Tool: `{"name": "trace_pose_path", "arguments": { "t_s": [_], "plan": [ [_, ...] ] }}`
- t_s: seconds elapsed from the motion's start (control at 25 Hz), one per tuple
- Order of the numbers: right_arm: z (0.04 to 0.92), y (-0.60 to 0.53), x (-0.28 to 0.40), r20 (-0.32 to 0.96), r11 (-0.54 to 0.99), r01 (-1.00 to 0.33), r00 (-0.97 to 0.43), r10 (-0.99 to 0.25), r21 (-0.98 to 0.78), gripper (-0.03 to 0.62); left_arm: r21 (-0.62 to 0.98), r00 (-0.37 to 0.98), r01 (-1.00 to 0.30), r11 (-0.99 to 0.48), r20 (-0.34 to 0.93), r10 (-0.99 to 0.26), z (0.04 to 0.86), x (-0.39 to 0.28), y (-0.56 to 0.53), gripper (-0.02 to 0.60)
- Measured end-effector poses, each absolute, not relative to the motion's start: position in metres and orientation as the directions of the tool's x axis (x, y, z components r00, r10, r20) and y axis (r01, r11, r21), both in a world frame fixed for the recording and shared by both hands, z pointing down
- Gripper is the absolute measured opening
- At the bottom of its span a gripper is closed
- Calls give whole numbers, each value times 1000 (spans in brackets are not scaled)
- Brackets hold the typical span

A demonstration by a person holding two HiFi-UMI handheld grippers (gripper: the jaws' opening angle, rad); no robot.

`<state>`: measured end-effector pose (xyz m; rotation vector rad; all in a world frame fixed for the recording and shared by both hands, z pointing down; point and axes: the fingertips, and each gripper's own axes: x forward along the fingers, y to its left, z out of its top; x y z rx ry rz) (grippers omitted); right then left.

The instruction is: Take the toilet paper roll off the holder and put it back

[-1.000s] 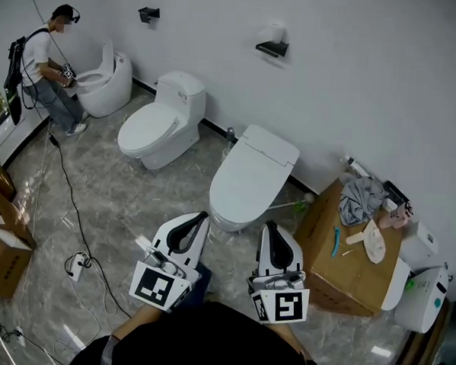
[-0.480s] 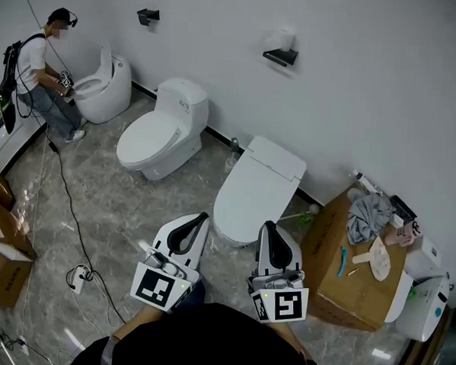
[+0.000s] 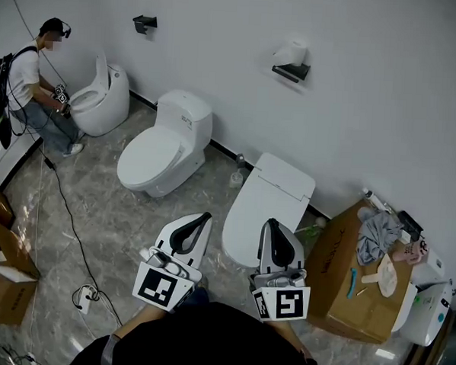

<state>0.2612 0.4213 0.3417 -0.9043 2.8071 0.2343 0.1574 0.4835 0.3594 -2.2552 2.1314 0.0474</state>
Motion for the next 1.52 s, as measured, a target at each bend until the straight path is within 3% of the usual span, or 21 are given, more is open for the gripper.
{"name": "trace_pose_path", "arguments": {
  "t_s": [0.48, 1.04, 1.52],
  "plan": [
    [347, 379, 184, -203, 789, -606, -788, -581, 98, 23, 6, 68, -998, -69, -53, -996, 365, 75, 440, 6],
    [353, 357, 139, -185, 807, -581, -809, -558, 106, 23, 35, 18, -999, -20, -40, -999, 376, 24, 427, 6],
    [348, 278, 81, -190, 799, -592, -800, -569, 101, 23, 39, 30, -999, -32, -46, -999, 370, -33, 350, 6]
  ]
}}
